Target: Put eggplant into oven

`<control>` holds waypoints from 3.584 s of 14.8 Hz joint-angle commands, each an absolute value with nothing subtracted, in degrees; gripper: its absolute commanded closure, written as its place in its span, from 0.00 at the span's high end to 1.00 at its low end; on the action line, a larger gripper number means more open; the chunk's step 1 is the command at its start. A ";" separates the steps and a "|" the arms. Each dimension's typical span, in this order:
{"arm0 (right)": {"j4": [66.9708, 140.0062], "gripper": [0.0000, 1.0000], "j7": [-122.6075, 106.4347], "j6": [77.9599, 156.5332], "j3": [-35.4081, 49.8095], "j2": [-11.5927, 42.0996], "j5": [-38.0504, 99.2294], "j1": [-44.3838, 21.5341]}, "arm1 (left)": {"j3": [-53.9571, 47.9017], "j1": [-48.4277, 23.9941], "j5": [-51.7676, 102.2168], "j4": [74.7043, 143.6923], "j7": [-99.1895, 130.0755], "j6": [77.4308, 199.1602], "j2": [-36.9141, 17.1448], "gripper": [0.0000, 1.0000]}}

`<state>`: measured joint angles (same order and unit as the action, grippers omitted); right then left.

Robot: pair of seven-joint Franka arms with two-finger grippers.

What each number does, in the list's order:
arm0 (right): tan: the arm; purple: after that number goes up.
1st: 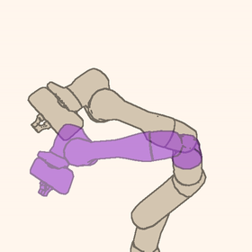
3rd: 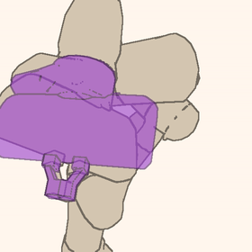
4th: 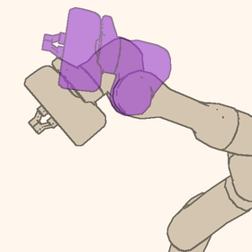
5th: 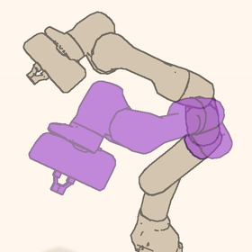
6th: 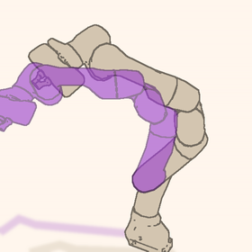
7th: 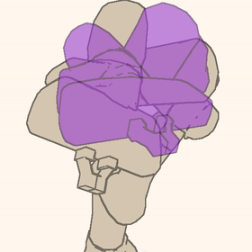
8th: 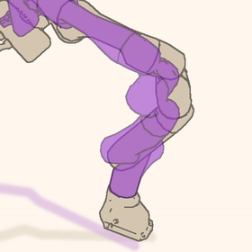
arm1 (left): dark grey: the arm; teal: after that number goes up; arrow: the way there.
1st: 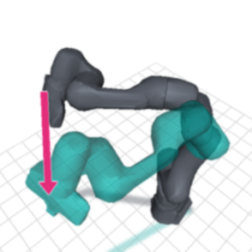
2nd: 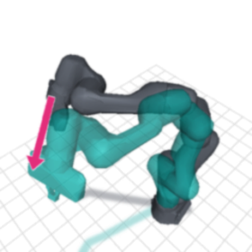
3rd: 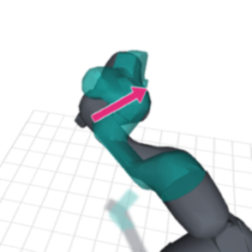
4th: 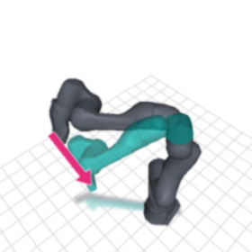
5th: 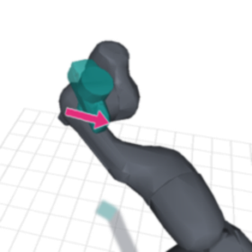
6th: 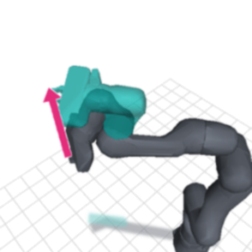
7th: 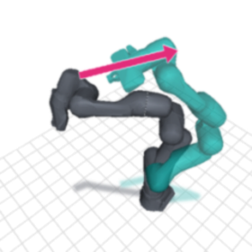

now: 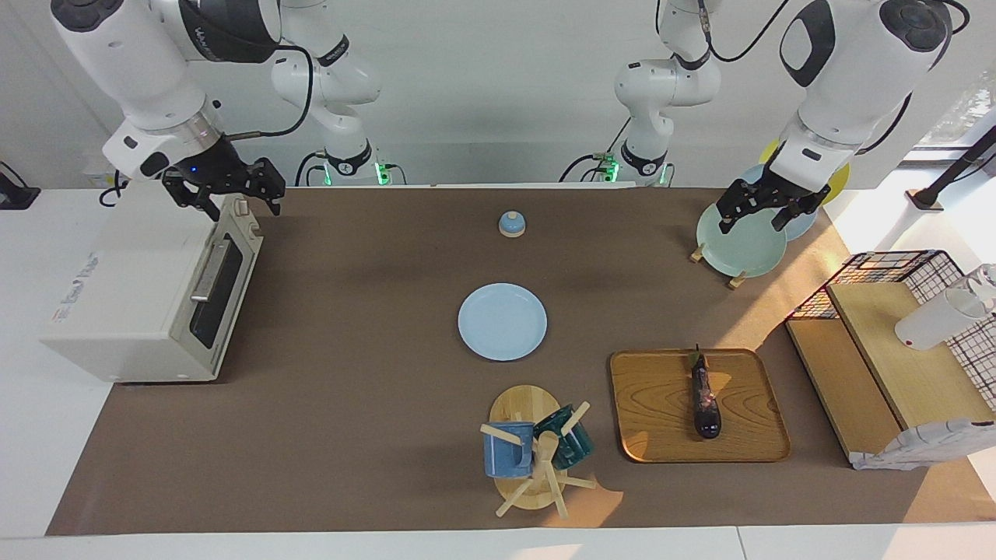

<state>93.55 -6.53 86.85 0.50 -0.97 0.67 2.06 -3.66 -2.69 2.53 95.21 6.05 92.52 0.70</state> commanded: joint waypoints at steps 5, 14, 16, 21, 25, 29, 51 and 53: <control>94.48 1.00 -5.80 88.15 0.53 -1.93 0.62 2.55 | -3.69 -2.90 1.85 95.62 6.15 91.76 1.49 1.00; 97.02 0.00 -6.24 90.34 0.18 -2.63 -0.44 2.72 | -3.69 -2.81 1.85 95.89 5.98 92.90 1.23 1.00; 101.14 0.00 -6.24 94.11 0.35 -4.56 -2.71 2.20 | -3.78 -2.73 1.93 95.63 5.89 93.43 0.62 1.00; 109.33 0.00 -5.71 102.30 0.35 -6.42 -12.02 2.37 | -3.78 -2.72 2.11 95.19 5.80 97.54 -2.98 1.00; 111.97 0.00 -5.27 104.50 0.26 -5.54 -17.13 3.95 | -3.78 -2.81 1.93 95.18 5.27 107.10 -11.14 1.00; 113.90 0.00 -5.10 106.51 0.26 -4.84 -18.80 4.13 | -3.69 -2.20 1.67 95.10 -0.51 118.45 -19.67 1.00; 125.32 0.00 2.55 131.12 0.62 3.69 -16.96 1.49 | -3.69 -3.52 1.41 95.19 -9.75 132.36 -30.41 0.54; 125.51 0.00 2.64 132.36 0.62 5.35 -16.01 1.58 | -3.69 -3.43 1.41 95.19 -9.84 132.28 -30.41 0.33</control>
